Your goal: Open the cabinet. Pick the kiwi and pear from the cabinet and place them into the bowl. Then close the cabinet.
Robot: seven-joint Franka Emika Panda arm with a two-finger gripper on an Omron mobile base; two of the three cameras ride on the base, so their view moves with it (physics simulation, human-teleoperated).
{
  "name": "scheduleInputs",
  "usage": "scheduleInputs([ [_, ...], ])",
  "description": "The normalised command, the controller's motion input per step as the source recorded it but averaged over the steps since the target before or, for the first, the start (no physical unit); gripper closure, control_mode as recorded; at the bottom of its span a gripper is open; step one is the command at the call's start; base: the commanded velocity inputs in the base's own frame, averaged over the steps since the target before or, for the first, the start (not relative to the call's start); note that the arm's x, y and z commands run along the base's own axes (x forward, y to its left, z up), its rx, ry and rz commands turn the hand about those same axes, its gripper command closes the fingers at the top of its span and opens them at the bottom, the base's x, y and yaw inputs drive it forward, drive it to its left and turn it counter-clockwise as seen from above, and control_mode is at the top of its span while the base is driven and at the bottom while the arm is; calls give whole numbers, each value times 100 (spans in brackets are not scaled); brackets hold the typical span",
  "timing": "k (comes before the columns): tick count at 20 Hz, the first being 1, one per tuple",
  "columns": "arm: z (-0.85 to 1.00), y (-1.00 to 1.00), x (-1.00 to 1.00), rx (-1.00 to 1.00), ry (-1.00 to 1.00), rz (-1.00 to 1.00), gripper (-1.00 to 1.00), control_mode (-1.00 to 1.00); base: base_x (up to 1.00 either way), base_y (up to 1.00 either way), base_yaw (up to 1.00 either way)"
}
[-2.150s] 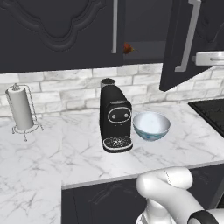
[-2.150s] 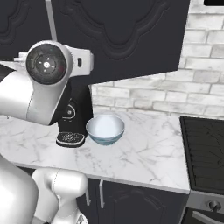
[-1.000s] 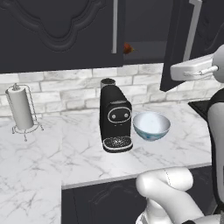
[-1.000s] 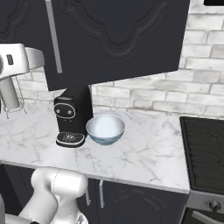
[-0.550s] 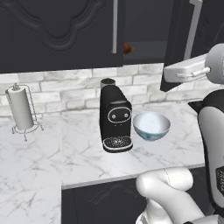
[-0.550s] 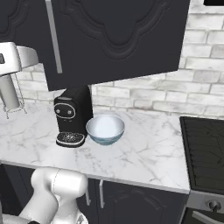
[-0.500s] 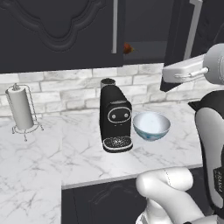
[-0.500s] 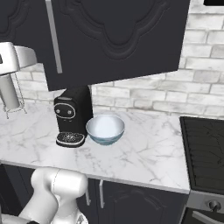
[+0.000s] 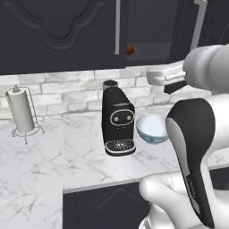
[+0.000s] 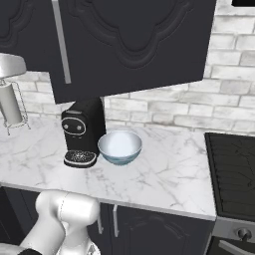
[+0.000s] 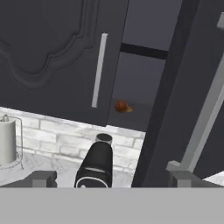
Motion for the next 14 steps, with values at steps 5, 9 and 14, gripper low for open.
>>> scheduleInputs([
  [5,-7,22,29,-3,0,-18,-100,-100,0,0,0],
  [9,-10,15,47,-4,0,-19,-100,-100,0,0,0],
  [14,-10,6,55,-2,0,-20,-100,-100,0,0,0],
])
